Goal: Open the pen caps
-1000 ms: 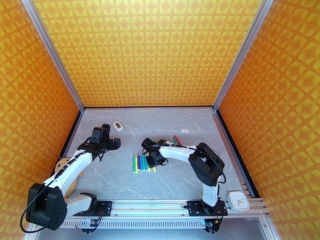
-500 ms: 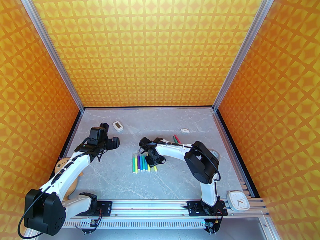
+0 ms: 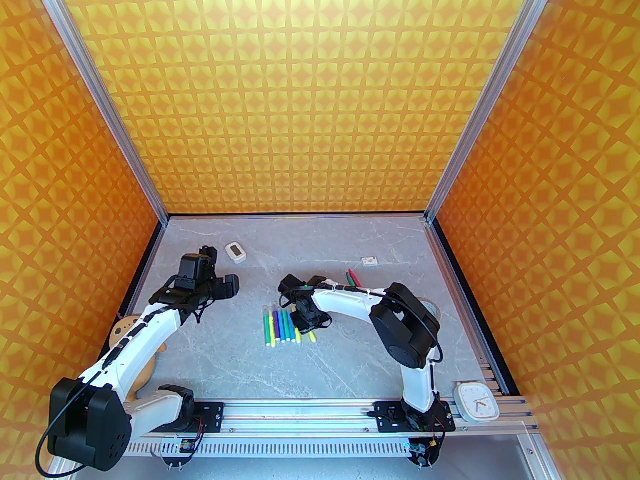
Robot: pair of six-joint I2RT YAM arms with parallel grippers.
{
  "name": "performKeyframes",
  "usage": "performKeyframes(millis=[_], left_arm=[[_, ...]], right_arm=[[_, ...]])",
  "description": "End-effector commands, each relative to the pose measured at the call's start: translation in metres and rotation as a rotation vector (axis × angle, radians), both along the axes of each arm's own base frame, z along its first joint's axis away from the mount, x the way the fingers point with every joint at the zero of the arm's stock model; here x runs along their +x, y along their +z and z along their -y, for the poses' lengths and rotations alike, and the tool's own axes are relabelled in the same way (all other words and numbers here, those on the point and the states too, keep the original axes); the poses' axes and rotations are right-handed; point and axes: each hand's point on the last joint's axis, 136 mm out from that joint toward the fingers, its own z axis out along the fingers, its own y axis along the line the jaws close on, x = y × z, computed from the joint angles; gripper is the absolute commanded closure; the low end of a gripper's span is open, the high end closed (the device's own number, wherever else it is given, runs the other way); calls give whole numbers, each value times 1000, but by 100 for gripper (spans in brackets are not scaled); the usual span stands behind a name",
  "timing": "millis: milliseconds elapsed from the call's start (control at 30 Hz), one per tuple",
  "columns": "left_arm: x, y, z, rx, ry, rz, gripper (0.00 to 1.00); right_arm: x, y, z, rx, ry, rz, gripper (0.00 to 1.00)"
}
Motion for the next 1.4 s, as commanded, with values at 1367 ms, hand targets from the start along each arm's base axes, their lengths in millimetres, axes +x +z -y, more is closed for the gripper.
performKeyframes(millis=[1367], left_arm=[[7, 32, 165, -634, -439, -6, 34]], right_arm=[[16, 122, -41, 658, 202, 227, 98]])
